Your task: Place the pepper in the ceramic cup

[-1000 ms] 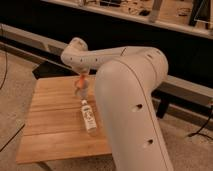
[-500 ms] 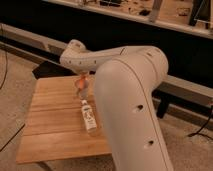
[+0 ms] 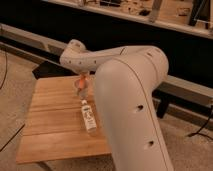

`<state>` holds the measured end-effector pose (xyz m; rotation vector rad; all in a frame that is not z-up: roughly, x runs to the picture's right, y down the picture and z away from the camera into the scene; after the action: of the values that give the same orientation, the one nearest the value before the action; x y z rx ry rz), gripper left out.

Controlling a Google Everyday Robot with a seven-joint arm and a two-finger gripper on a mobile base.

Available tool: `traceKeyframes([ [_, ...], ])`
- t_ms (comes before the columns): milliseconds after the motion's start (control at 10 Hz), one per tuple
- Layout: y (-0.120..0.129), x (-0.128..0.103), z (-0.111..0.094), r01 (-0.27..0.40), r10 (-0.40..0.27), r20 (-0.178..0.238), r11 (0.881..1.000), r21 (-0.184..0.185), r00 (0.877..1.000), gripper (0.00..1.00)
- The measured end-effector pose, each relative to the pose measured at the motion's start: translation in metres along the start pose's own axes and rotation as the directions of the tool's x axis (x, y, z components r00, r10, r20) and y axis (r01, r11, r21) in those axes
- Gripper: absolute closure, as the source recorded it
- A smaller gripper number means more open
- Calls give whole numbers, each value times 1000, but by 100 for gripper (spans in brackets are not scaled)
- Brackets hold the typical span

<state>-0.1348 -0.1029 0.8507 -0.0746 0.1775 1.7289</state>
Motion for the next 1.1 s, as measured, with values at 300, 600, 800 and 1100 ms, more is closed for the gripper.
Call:
traceKeyframes([
  [300,70,-14,-72,200,-192,120,978,-64,974,100],
  [600,89,-8,-93,283,-272,134,956,-71,953,100],
  [800,79,-5,-86,292,-285,119,955,-49,951,100],
  [1100,51,-12,-63,275,-275,101,961,13,956,100],
])
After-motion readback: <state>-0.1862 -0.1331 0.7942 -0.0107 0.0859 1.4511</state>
